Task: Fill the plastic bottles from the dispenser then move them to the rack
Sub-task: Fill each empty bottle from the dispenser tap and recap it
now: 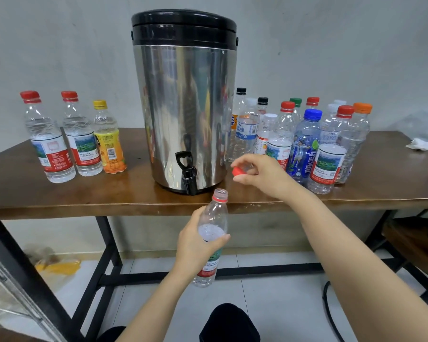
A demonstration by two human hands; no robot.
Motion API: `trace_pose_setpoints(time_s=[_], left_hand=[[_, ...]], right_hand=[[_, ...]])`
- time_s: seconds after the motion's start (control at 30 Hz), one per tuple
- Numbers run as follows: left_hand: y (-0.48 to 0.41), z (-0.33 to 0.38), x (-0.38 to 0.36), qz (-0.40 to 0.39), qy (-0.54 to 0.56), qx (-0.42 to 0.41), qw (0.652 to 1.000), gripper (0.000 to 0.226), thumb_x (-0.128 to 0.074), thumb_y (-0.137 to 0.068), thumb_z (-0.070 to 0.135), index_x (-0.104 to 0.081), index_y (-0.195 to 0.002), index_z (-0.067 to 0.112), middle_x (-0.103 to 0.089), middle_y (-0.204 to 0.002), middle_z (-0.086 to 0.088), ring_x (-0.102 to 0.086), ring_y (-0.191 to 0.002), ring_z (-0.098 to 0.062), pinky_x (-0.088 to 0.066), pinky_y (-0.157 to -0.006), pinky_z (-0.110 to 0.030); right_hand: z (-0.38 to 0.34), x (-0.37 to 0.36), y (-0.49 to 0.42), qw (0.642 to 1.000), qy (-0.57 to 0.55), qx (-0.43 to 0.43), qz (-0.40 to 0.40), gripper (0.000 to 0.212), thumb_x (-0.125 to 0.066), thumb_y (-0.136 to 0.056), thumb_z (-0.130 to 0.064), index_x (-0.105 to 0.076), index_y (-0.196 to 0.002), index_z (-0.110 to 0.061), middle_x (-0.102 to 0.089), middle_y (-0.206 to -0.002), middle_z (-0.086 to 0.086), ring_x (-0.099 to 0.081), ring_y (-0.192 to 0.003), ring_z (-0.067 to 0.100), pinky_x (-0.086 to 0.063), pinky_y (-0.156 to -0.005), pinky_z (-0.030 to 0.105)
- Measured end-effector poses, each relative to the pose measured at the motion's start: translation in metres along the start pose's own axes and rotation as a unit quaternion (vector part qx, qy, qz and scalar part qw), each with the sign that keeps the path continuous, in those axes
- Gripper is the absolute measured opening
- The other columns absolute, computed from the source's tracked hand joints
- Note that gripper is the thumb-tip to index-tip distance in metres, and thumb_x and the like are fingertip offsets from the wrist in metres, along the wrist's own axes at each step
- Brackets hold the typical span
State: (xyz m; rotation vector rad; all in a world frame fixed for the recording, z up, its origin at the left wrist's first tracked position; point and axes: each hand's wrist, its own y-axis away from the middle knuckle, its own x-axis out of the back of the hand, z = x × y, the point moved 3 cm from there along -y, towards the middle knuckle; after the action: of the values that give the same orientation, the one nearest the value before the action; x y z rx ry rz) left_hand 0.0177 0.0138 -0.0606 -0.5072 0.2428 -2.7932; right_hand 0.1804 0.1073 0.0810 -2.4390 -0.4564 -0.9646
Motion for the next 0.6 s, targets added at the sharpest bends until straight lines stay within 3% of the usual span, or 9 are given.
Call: trace_pose_setpoints(time_s=[0.1,0.2,0.3,0.43,0.6], left_hand=[[0.004,-0.016,0.002,0.012,0.014,0.043,0.999,0.065,-0.088,-0.068,0.027,-0.051,-0.119,0.045,-0.063,-0.111,0.019,-0.061,-0.105,-0.009,-0.053,-0.091,-0.034],[0.007,-0.027,0.008,0.029,0.022,0.072,0.997,0.065,-0.088,-0.069,0.028,-0.048,-0.118,0.041,-0.061,-0.106,0.022,-0.06,-0.096,0.0,-0.05,-0.081,-0.025],[0.007,-0.032,0.015,0.051,0.021,0.082,0.995,0.065,-0.087,-0.07,0.027,-0.046,-0.119,0.039,-0.054,-0.099,0.028,-0.056,-0.09,0.003,-0.046,-0.077,-0.022],[0.003,-0.032,0.019,0.064,0.017,0.084,0.994,0.071,-0.088,-0.069,0.029,-0.049,-0.127,0.035,-0.058,-0.107,0.019,-0.058,-0.1,-0.01,-0.052,-0.086,-0.03],[-0.003,-0.031,0.02,0.073,0.024,0.069,0.995,0.074,-0.088,-0.068,0.03,-0.049,-0.131,0.036,-0.06,-0.115,0.015,-0.058,-0.106,-0.011,-0.052,-0.092,-0.034]], right_hand=[[0.037,-0.015,-0.006,0.995,0.08,-0.051,0.038,0.031,-0.077,-0.083,-0.028,-0.069,-0.111,-0.015,-0.061,-0.095,-0.004,-0.056,-0.089,0.011,-0.045,-0.084,0.024],[0.064,-0.032,-0.006,0.984,0.145,-0.093,0.034,0.034,-0.071,-0.088,-0.034,-0.068,-0.117,-0.016,-0.062,-0.109,0.006,-0.058,-0.103,0.022,-0.048,-0.09,0.038],[0.074,-0.043,-0.006,0.972,0.203,-0.106,0.041,0.033,-0.065,-0.093,-0.031,-0.065,-0.125,-0.019,-0.058,-0.12,0.009,-0.054,-0.113,0.028,-0.047,-0.091,0.04],[0.079,-0.051,-0.007,0.963,0.237,-0.125,0.038,0.035,-0.062,-0.096,-0.029,-0.06,-0.13,-0.022,-0.057,-0.125,0.008,-0.047,-0.119,0.029,-0.046,-0.091,0.041],[0.081,-0.054,-0.01,0.964,0.226,-0.137,0.039,0.034,-0.062,-0.096,-0.03,-0.06,-0.129,-0.023,-0.057,-0.126,0.006,-0.049,-0.119,0.028,-0.048,-0.089,0.042]])
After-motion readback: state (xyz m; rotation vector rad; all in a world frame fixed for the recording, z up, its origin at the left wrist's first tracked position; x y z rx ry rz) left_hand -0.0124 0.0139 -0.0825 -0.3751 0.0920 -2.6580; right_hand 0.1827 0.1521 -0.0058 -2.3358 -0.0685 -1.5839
